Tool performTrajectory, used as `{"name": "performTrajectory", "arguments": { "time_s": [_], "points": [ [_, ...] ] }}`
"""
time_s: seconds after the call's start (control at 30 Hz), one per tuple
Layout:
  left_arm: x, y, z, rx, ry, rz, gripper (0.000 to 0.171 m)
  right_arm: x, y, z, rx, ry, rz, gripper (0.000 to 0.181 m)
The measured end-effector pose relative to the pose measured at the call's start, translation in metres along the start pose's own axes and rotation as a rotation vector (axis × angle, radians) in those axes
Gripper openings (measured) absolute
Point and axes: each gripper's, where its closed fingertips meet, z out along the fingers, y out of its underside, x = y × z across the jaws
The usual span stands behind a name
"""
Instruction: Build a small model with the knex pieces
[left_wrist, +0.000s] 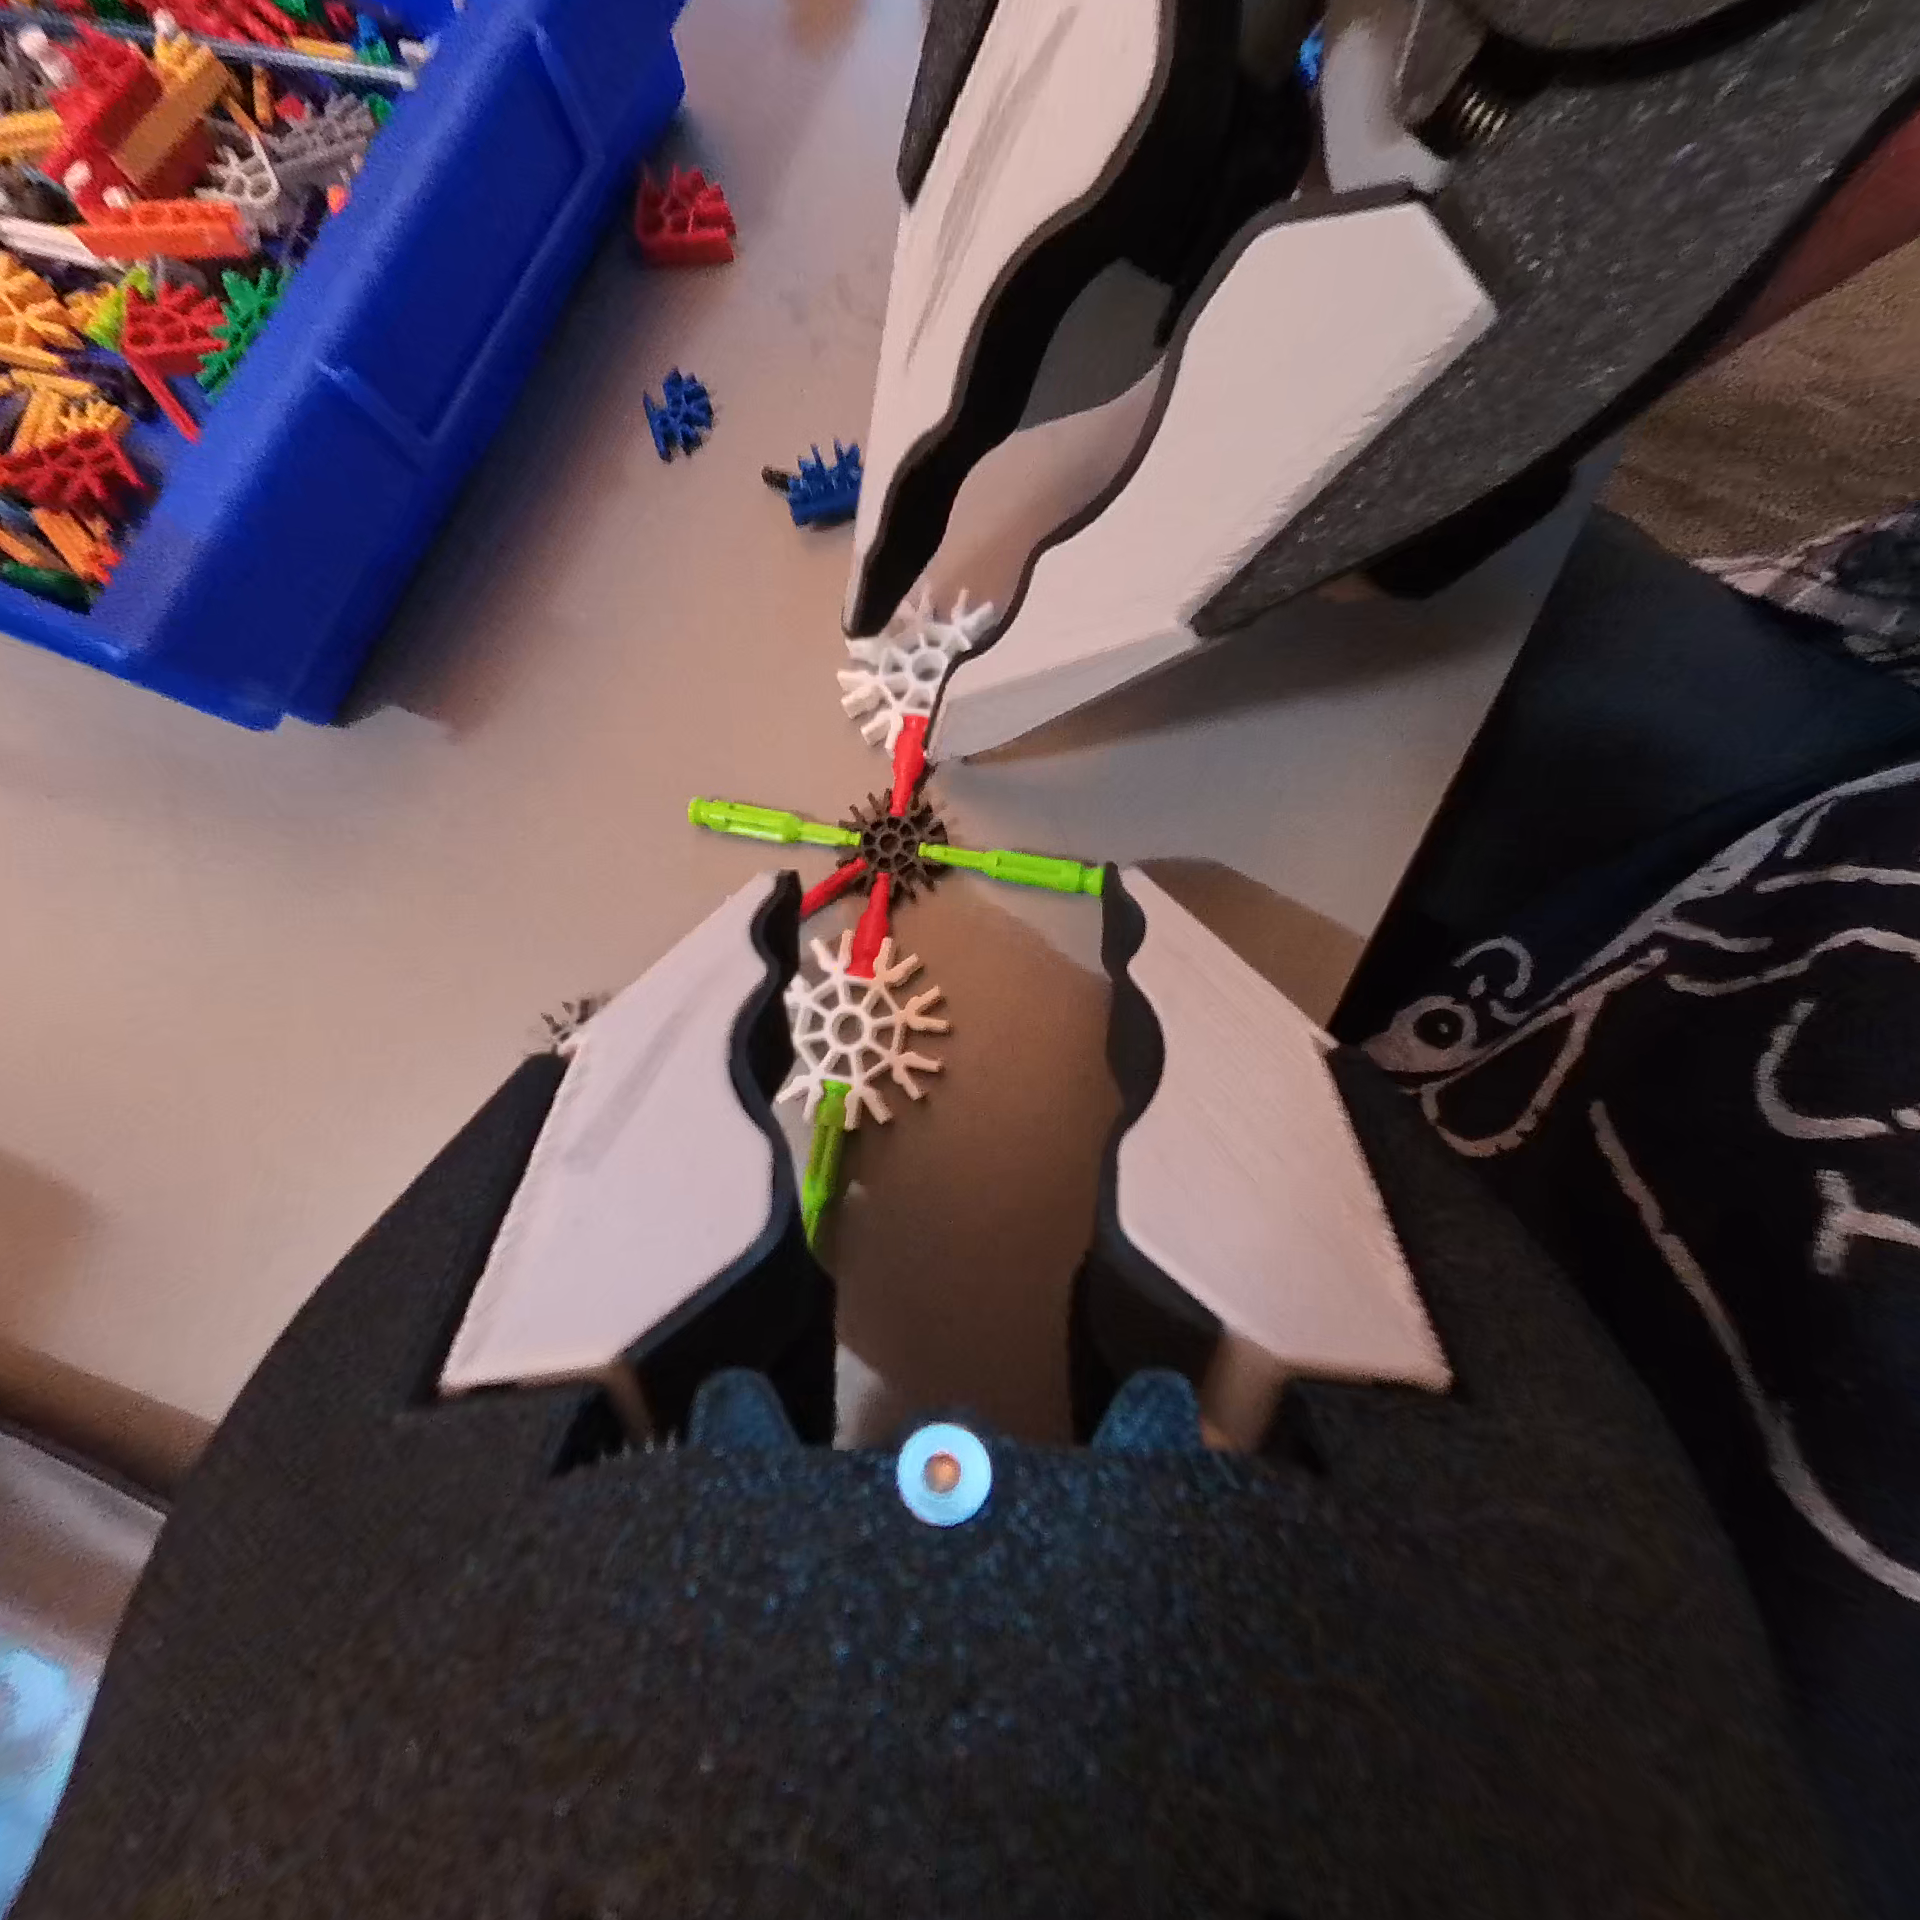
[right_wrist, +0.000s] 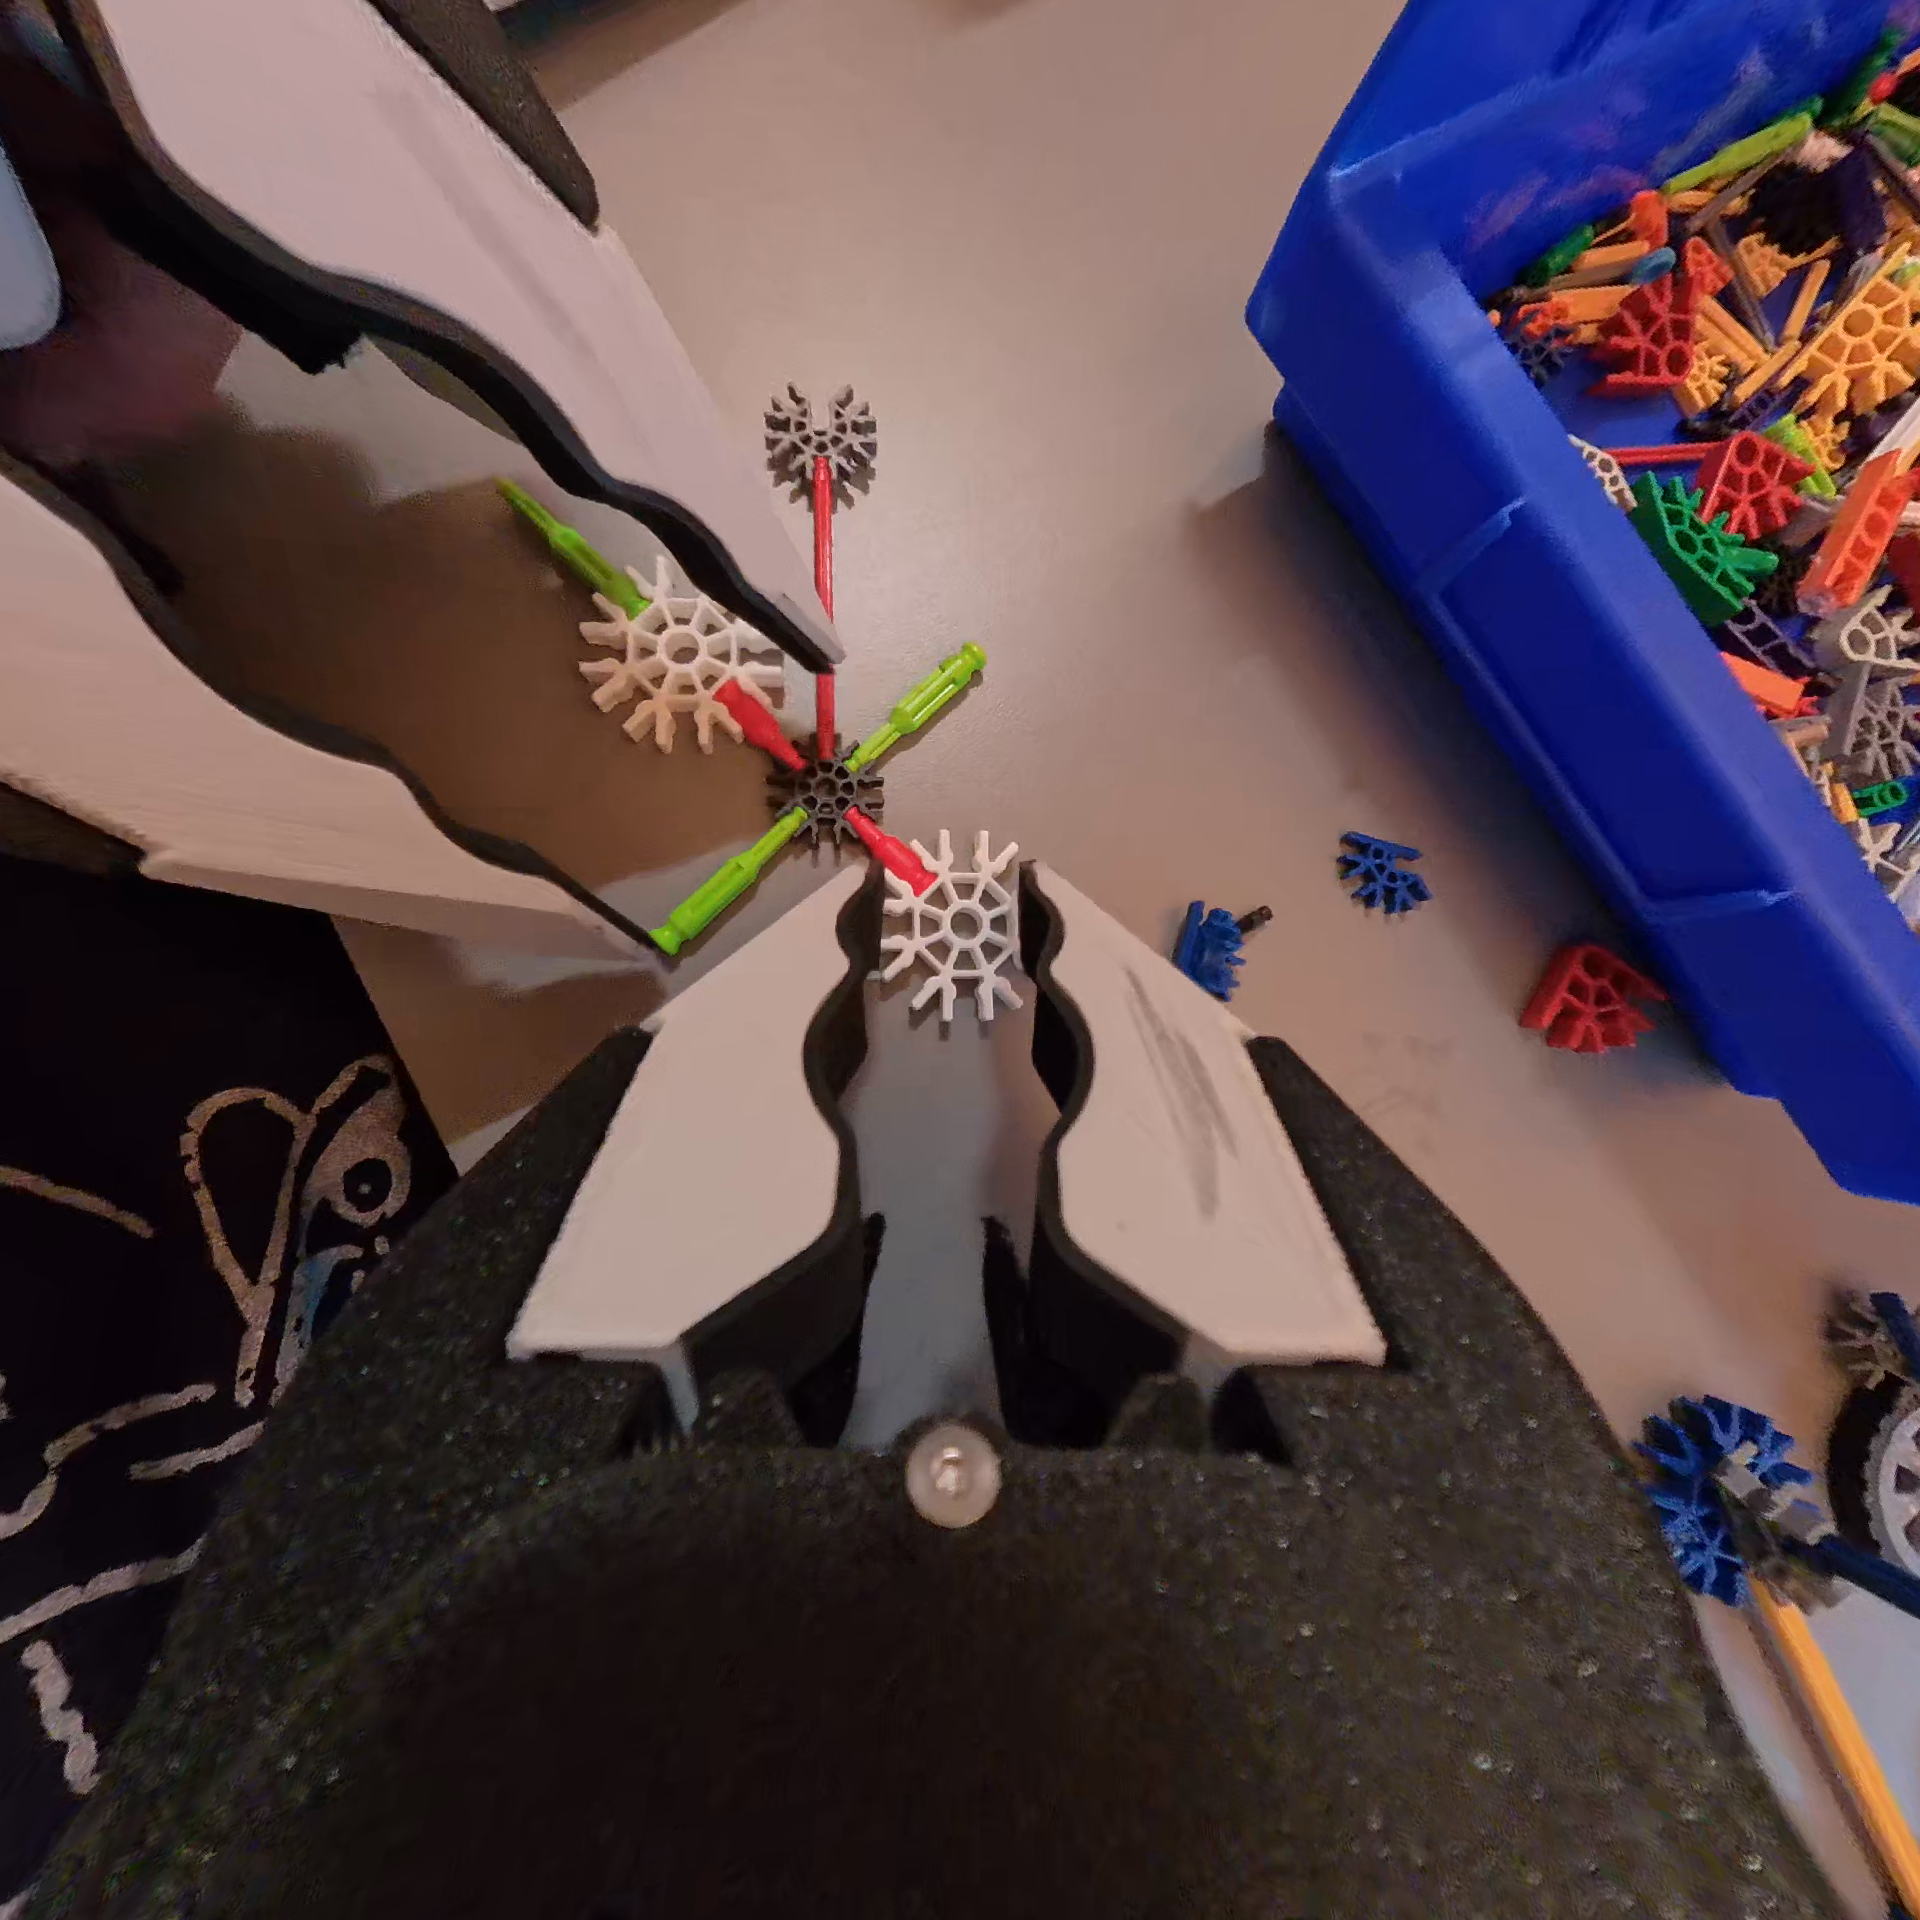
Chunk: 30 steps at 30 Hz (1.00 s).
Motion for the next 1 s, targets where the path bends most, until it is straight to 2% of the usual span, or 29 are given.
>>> {"name": "performTrajectory", "arguments": {
  "time_s": [0.2,0.37,0.5,0.7,0.83,1.0],
  "points": [
    [0.003,-0.017,-0.013,0.074,0.003,0.057,0.051,0.009,-0.013,-0.008,0.087,0.026,0.008,0.025],
    [-0.008,-0.029,-0.030,0.116,-0.016,0.083,0.047,0.012,-0.021,-0.011,0.178,0.036,0.014,0.025],
    [-0.040,-0.048,-0.059,0.170,-0.080,0.106,0.039,0.016,-0.027,-0.012,0.261,0.050,-0.001,0.025],
    [-0.113,-0.090,-0.089,0.154,-0.192,0.238,0.027,0.018,-0.040,-0.017,0.412,0.079,-0.027,0.019],
    [-0.147,-0.134,-0.078,0.101,-0.185,0.414,0.018,0.019,-0.045,-0.021,0.465,0.148,-0.090,0.017],
    [-0.175,-0.166,-0.019,-0.029,-0.011,0.536,0.017,0.024,-0.048,-0.035,0.554,0.198,-0.087,0.013]
  ]
}}
